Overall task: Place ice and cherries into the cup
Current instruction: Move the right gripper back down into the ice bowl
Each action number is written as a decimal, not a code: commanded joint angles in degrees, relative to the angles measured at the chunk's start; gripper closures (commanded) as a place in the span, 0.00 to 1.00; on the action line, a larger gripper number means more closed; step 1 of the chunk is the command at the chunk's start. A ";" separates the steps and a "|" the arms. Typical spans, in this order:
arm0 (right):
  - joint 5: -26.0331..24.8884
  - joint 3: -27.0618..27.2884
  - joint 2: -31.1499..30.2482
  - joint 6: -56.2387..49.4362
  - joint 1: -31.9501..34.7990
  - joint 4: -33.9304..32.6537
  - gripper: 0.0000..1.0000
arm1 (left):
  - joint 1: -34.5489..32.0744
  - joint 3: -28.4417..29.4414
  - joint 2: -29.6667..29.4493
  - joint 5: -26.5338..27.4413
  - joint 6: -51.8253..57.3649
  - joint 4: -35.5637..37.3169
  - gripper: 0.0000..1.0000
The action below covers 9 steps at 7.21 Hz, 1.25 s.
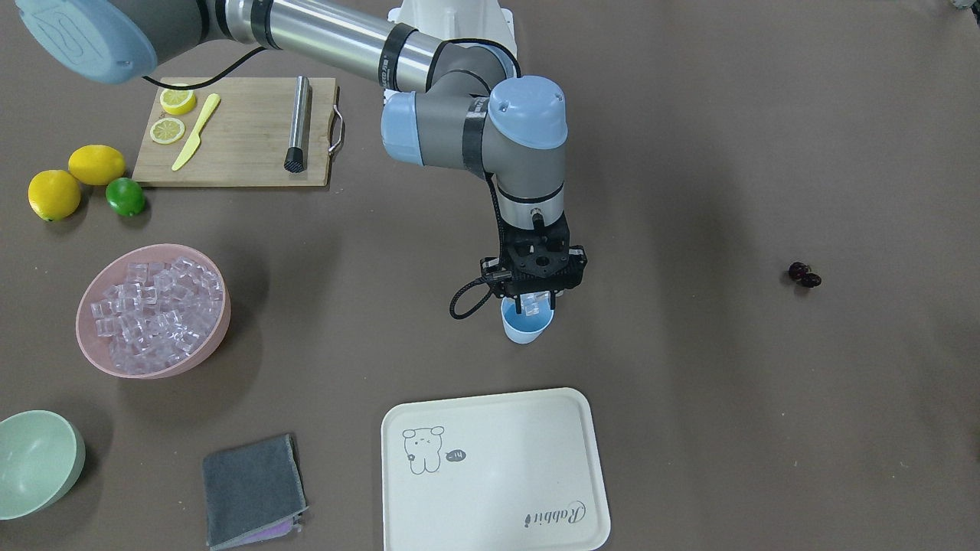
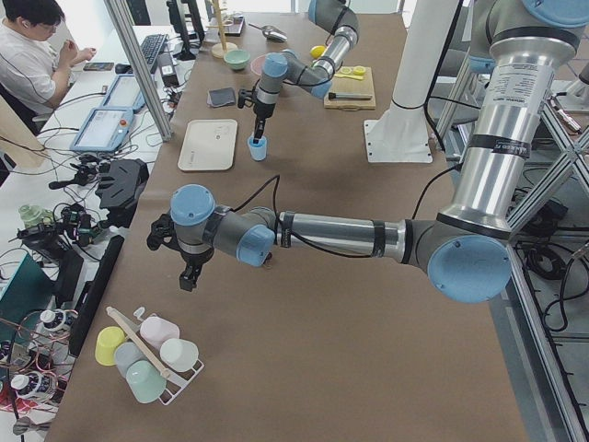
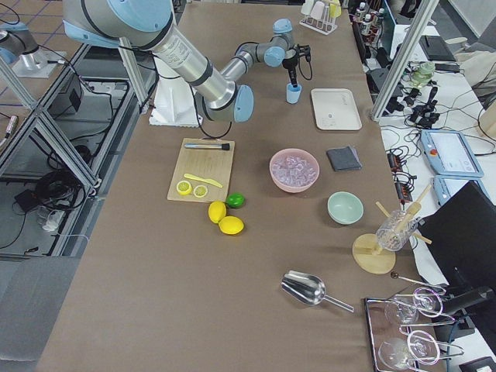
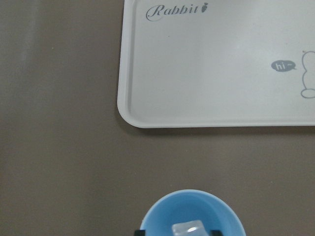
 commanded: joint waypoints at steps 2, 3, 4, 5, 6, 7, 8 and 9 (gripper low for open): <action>-1.09 -0.68 -0.18 -0.03 -0.32 0.52 0.11 | 0.02 0.09 0.10 0.00 0.05 0.00 0.02; -1.09 -0.33 -0.18 -0.12 -0.24 0.44 0.07 | 0.02 0.09 0.01 0.00 0.05 0.00 0.02; 0.04 1.68 -0.53 -0.03 0.72 0.09 0.05 | 0.02 0.09 0.01 0.00 0.05 0.00 0.02; 5.09 8.22 -5.92 -0.12 2.04 -1.74 0.07 | 0.02 0.09 -0.07 0.00 0.05 0.00 0.02; 9.58 17.42 -14.24 -2.29 4.57 -4.63 0.10 | 0.02 0.44 -0.25 0.09 0.05 0.00 0.02; 12.67 23.52 -21.20 -8.32 7.12 -4.92 0.10 | 0.02 0.62 -0.25 0.00 0.05 0.00 0.02; 13.57 29.06 -27.71 -13.34 10.11 -4.84 0.09 | 0.02 0.27 0.01 0.00 -0.04 -0.09 0.02; 17.85 33.03 -35.17 -22.09 14.40 -4.23 0.09 | 0.02 0.44 0.01 0.00 -0.04 -0.09 0.02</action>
